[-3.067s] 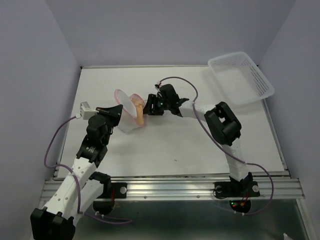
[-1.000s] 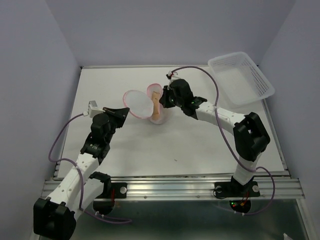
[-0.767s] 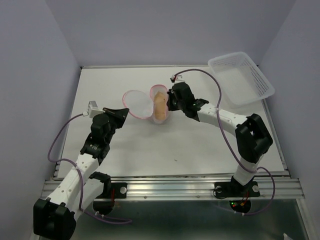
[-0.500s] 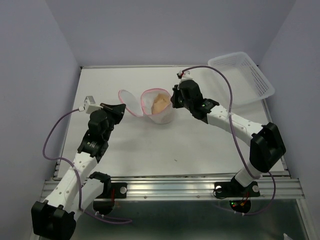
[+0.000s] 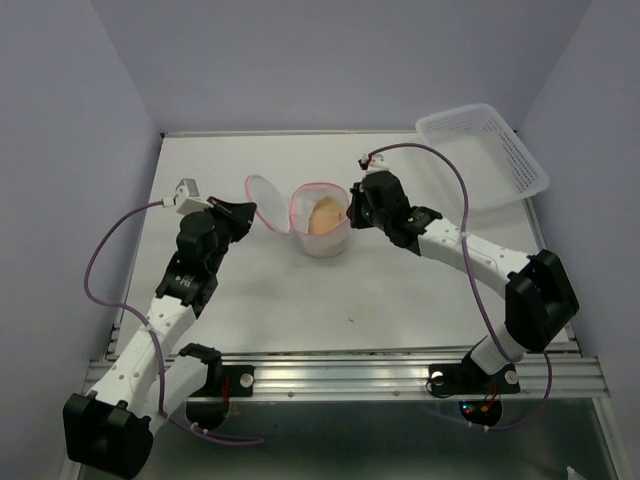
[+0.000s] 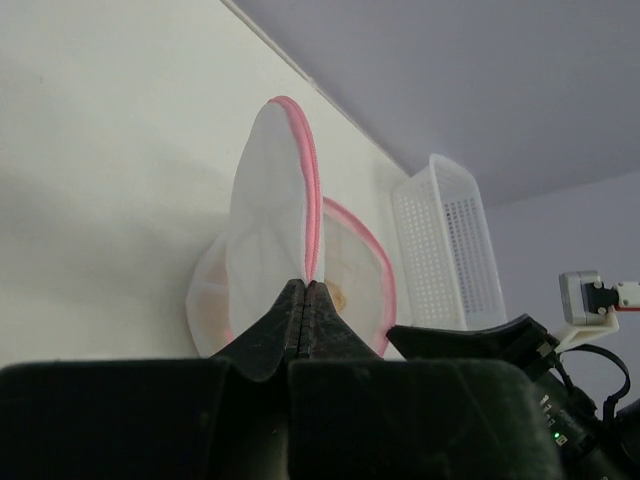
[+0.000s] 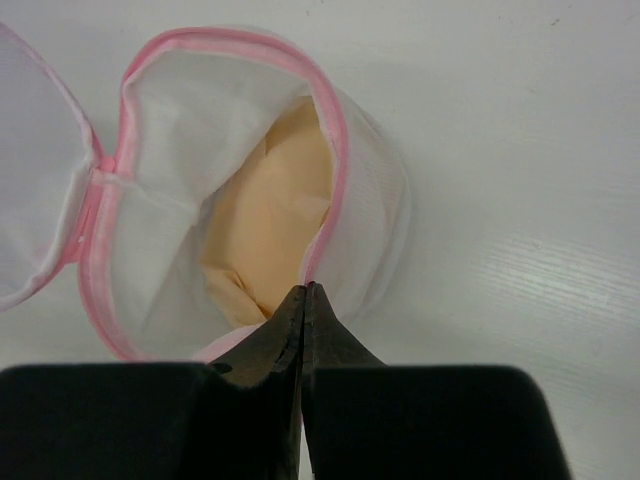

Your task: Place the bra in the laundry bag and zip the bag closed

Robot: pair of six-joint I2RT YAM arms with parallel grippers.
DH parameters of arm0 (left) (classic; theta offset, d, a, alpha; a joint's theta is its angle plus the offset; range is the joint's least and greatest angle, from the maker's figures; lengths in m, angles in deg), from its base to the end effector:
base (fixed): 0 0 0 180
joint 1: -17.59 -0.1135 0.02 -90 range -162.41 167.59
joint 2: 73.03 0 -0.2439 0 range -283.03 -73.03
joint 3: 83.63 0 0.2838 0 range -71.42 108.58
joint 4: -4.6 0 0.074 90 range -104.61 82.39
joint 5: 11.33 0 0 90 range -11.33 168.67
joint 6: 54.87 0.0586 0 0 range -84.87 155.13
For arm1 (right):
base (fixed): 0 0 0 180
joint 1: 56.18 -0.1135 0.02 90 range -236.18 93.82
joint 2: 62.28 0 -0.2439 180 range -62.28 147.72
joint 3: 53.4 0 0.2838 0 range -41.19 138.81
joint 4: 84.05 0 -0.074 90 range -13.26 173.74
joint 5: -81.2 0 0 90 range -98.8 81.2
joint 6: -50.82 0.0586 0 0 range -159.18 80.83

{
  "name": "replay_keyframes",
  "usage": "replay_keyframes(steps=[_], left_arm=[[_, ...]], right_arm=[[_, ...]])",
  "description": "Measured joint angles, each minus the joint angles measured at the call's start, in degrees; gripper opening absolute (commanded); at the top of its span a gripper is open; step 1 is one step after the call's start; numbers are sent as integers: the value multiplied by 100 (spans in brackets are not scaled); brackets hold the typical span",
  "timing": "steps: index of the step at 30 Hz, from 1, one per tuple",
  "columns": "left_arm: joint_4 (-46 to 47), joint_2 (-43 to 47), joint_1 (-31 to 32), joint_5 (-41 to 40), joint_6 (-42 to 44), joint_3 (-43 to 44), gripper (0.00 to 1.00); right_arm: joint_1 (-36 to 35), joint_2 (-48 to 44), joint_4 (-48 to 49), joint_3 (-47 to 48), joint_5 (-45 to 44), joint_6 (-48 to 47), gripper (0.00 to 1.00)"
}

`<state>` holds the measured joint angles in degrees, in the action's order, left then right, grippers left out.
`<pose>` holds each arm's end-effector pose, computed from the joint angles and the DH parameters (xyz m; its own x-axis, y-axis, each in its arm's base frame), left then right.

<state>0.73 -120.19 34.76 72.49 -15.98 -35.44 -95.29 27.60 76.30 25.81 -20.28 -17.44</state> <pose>0.2598 -0.0737 0.2909 -0.1782 -0.7549 -0.6312 0.0829 0.6277 -0.7740 0.3269 0.2507 0.2385 -0.5435 0.0260 -0.8390 -0.3053 0.9249 0.2264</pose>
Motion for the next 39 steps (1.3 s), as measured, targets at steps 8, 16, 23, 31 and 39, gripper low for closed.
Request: replay_keyframes(steps=[8,16,23,31,39], left_arm=[[181,-280,37,616,326,4,0],[216,-199,39,660,411,13,0],[216,-199,90,730,452,153,0],[166,-212,208,730,702,378,0],[-103,-623,649,525,1202,1056,0]], right_arm=[[0,-9,-42,-210,94,350,57],[0,-57,-98,-201,42,514,68],[0,208,-149,278,-31,546,60],[0,684,-275,581,-284,616,19],[-2,835,-413,632,-249,658,1]])
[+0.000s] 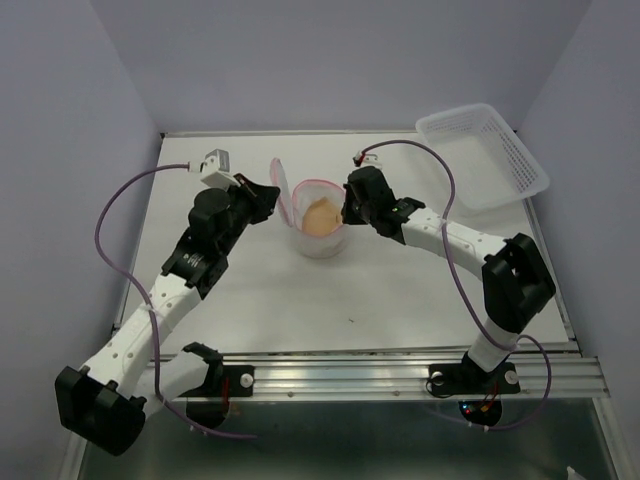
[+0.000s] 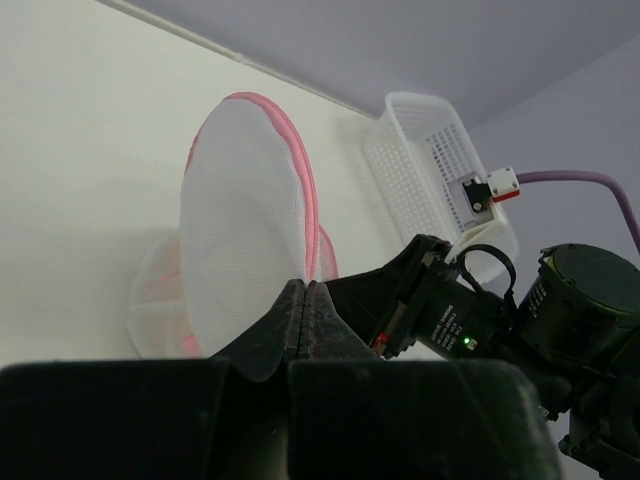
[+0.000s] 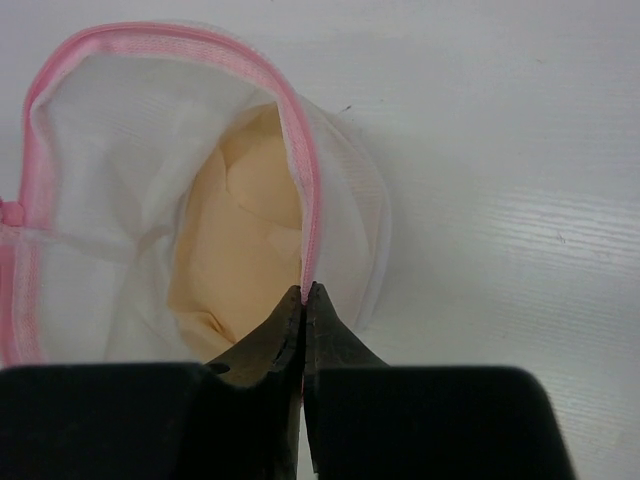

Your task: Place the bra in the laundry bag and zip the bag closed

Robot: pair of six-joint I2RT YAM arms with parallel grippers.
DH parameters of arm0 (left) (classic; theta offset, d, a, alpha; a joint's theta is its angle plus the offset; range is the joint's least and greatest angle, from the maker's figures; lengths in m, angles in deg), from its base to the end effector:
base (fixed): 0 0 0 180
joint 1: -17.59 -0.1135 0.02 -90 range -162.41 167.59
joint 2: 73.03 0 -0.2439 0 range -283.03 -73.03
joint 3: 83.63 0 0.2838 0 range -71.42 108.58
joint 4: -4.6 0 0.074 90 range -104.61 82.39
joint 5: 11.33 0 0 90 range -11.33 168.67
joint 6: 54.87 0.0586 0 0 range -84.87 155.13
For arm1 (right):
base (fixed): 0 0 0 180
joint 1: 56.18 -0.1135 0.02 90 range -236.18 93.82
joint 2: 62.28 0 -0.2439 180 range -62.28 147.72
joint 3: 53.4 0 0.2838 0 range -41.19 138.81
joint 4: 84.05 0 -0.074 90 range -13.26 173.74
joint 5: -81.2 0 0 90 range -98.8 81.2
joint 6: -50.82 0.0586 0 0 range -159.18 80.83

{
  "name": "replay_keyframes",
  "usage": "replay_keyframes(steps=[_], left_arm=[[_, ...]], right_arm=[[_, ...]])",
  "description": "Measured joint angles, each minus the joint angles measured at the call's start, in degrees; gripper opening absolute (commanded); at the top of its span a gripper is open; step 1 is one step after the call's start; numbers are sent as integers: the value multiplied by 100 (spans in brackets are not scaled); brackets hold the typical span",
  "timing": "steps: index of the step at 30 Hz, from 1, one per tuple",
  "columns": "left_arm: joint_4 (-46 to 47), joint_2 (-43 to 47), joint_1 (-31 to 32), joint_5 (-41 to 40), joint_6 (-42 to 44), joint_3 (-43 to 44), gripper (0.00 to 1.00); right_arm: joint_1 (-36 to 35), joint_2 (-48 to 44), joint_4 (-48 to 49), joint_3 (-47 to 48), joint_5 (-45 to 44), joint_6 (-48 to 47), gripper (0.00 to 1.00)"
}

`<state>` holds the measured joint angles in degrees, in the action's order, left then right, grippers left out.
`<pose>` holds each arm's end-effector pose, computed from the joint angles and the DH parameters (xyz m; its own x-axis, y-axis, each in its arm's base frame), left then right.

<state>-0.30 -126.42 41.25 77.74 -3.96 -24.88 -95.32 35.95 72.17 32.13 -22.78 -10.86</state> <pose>0.2657 -0.1154 0.3369 -0.2379 -0.5841 -0.7760 0.3045 0.7138 -0.6306 0.3479 0.2649 0.2147 -0.6250 0.0848 -0.7760 -0.1878 0.9485 0.2550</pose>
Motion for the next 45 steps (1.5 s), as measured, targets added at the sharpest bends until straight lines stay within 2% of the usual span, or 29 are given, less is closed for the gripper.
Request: replay_keyframes(steps=[9,13,14,21,27,32,38,42,45], left_arm=[[-726,-1193,909,-433,562,1034,2],[-874,-1624,1104,-433,704,1237,66],[-898,-1716,1152,-407,691,1287,76],[-901,-1794,1300,-90,866,1318,99],[-909,-1554,1298,-225,925,1305,99],[-1051,-894,1220,-651,811,1064,99],[-1005,-195,420,-225,595,-120,99],[-1045,-120,-177,166,184,-951,99],[-962,-129,-356,437,-79,-1327,96]], right_arm=[[2,-68,70,-76,341,11,1],[2,-190,175,-227,551,57,1],[0,-208,192,-249,568,68,1],[2,-280,348,-452,693,177,1],[4,-339,417,-579,695,304,1],[33,-391,501,-717,719,466,1],[81,-393,564,-885,855,605,1],[81,-426,590,-951,879,649,1],[118,-457,599,-964,905,647,1]])
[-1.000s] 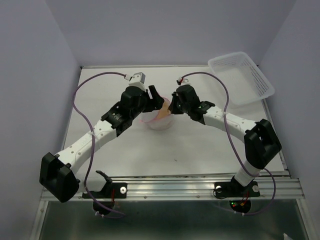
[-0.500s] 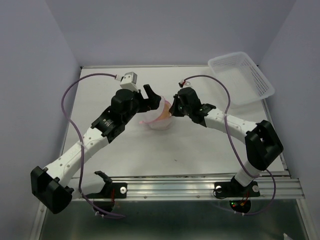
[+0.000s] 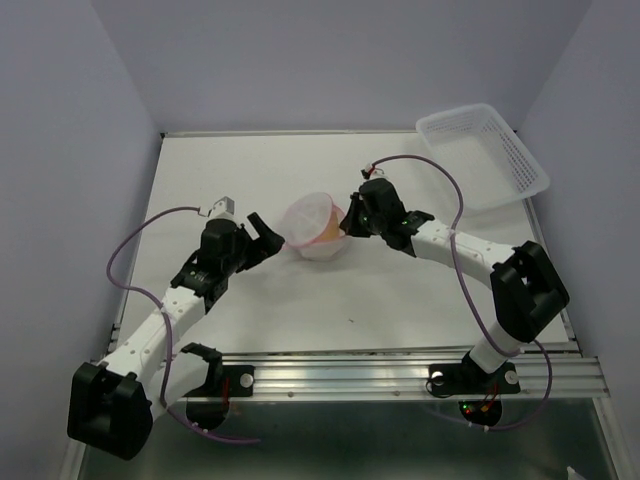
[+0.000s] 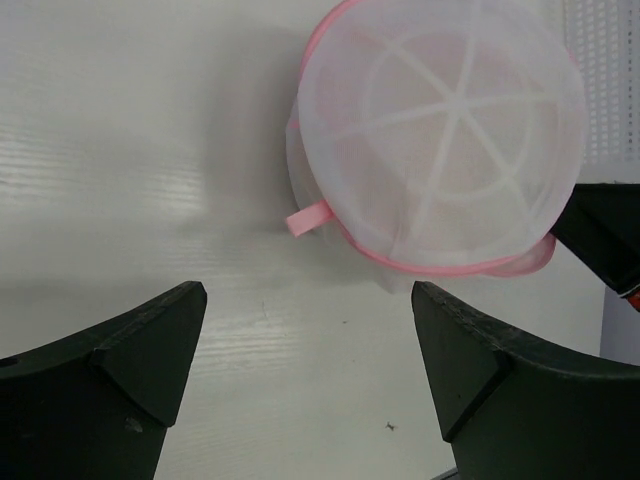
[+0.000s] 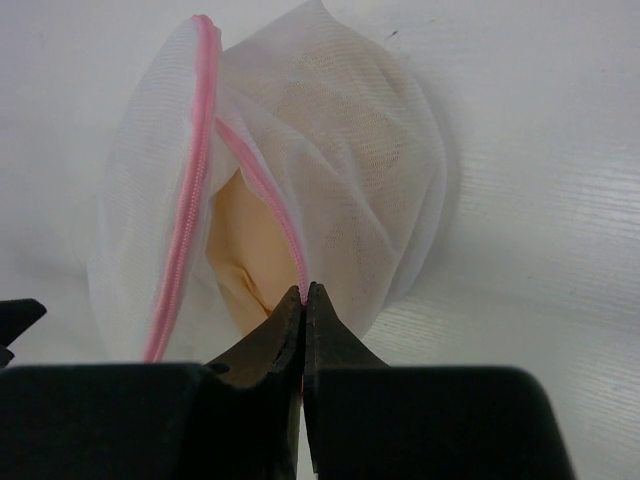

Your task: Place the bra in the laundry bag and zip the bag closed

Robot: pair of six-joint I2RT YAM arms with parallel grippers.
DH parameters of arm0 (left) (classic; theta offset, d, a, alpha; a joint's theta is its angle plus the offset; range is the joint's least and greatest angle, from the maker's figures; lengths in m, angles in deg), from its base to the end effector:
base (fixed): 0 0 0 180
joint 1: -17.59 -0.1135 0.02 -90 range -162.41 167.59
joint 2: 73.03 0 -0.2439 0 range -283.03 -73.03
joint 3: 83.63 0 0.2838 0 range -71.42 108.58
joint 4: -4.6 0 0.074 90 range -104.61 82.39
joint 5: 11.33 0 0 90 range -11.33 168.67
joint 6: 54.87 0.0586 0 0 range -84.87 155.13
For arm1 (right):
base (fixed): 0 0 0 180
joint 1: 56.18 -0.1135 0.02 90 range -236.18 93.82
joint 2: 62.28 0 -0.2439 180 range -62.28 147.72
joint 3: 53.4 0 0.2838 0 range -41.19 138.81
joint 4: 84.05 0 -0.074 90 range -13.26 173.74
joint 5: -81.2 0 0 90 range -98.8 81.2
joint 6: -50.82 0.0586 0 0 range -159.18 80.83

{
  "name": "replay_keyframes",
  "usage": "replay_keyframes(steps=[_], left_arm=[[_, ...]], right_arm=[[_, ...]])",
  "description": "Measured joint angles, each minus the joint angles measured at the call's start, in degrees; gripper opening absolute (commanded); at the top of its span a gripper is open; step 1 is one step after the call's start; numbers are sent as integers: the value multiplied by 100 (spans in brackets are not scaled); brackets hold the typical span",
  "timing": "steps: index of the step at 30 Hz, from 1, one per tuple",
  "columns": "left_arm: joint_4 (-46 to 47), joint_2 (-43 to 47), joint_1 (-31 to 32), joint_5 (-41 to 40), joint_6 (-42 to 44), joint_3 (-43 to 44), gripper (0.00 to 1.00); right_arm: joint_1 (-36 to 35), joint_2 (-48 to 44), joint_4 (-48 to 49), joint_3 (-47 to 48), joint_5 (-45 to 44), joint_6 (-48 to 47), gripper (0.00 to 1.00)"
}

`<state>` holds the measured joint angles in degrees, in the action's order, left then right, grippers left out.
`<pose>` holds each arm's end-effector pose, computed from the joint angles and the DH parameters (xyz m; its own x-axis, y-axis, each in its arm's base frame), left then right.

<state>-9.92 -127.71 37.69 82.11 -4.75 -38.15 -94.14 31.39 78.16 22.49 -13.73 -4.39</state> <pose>0.2622 -0.0997 0.2138 -0.5429 -0.4829 -0.6871 0.0606 0.7935 -0.6055 0.3291 0.2504 0.1932 -0.6949 0.1789 -0.6965 -0.1963 0.8846 0.4231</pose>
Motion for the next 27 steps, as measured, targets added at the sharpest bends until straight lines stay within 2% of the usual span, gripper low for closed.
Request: replay_keyframes(steps=[4,5,7,18,19,20,27], left_arm=[[337,2,-37,345,-168,-380,91],[501,2,-52,407,-210,-483,86],[811,-20,-118,538,-365,-680,82],[2267,-623,-297,824,-1047,-942,87],[2363,-654,-321,841,-1056,-942,92],[2435,-697,-369,861,-1040,-933,92],[2575,-1502,-774,1366,-651,-625,90]], right_arm=[[11,-31,2,-7,11,0,1],[11,-35,4,-9,20,-2,1],[11,-39,4,-13,28,-2,1],[11,-76,4,-85,87,-4,1],[11,-76,7,-85,87,-9,1],[11,-76,7,-85,92,-13,1],[46,-76,7,-87,197,-81,1]])
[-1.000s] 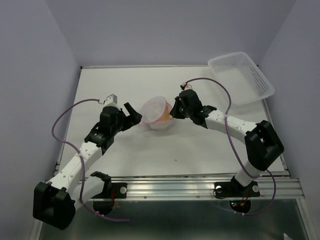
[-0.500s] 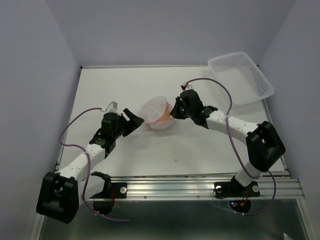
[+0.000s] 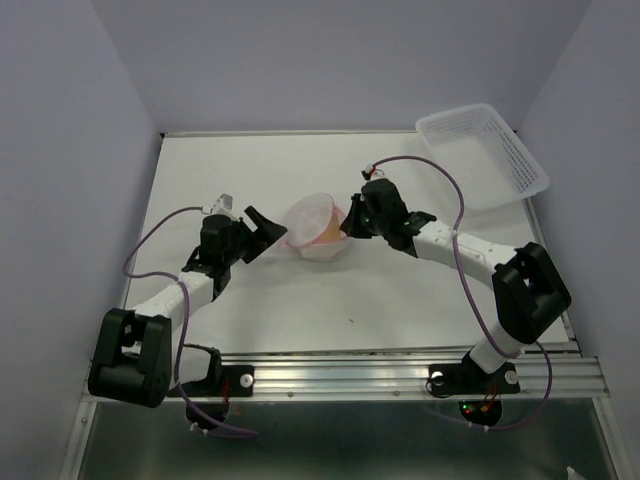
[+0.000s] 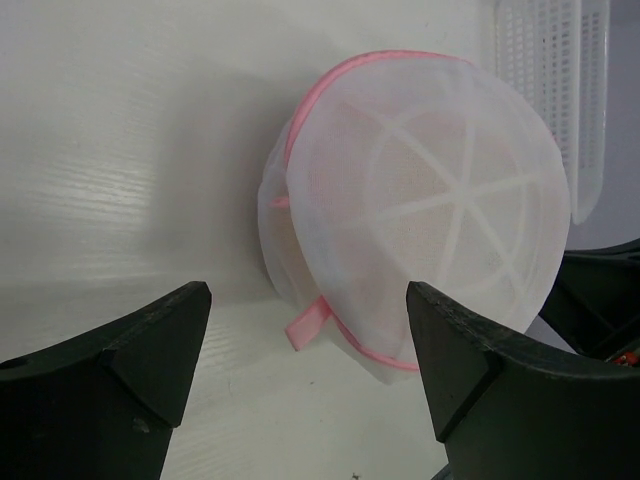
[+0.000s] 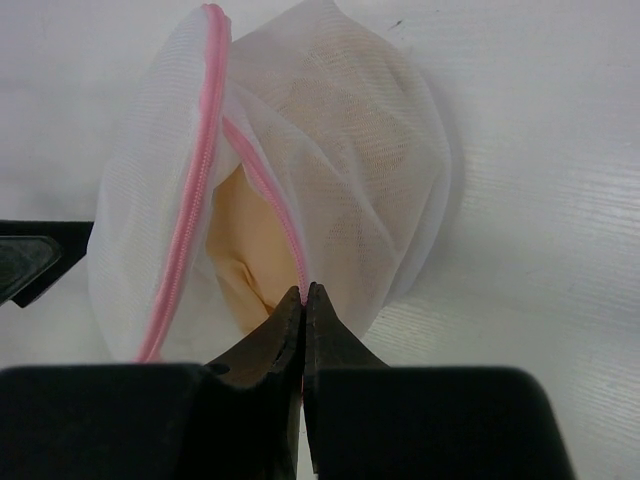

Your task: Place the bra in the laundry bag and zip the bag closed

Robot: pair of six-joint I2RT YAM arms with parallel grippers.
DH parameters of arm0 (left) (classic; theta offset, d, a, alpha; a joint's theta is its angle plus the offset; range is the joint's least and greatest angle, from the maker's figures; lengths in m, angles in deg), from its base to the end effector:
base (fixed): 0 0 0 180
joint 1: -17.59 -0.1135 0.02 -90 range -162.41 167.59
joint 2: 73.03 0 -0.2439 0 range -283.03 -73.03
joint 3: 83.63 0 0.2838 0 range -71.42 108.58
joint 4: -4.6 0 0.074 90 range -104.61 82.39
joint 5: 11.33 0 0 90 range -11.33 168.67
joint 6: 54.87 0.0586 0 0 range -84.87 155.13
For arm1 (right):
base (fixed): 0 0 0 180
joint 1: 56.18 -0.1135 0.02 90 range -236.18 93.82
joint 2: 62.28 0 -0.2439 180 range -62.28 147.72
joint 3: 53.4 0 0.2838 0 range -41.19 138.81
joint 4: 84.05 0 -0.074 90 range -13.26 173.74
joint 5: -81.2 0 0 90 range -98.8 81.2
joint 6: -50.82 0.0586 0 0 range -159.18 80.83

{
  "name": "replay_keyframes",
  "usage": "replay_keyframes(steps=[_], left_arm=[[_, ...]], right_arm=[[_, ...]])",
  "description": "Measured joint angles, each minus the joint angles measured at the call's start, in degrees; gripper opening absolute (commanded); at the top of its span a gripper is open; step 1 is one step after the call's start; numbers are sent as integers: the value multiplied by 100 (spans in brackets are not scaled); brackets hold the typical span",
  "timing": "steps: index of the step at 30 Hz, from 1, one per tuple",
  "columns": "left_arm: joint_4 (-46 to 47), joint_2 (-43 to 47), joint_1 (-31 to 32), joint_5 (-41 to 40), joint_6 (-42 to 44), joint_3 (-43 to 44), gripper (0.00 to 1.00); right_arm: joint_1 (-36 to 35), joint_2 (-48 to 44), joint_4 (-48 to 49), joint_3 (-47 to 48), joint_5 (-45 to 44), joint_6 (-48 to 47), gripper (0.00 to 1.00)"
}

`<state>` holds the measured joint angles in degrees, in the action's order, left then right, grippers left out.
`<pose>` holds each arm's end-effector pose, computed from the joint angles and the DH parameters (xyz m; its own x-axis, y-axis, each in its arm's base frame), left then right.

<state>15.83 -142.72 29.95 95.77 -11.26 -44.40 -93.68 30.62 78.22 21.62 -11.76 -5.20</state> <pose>0.2920 -0.0816 0.1555 -0.5664 -0.5843 -0.5811 0.0952 0.6540 -0.7505 0.3273 0.2473 0.1928 -0.7042 0.1632 -0.6910 -0.2183 0.8763 0.4295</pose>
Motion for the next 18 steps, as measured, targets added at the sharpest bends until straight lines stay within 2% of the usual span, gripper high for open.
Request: replay_keyframes(steps=[9,12,17,18], left_arm=[[632,-896,-4,752,83,262,84],[933,-1250,-4,1005,-35,264,77],[1287,-1561,-4,1314,-208,299,47],[1357,-1565,-4,1362,-232,304,45]], right_arm=[[96,0,0,0,90,-87,1],[111,0,0,0,149,-116,1],[155,0,0,0,225,-120,1],[168,0,0,0,260,-122,1]])
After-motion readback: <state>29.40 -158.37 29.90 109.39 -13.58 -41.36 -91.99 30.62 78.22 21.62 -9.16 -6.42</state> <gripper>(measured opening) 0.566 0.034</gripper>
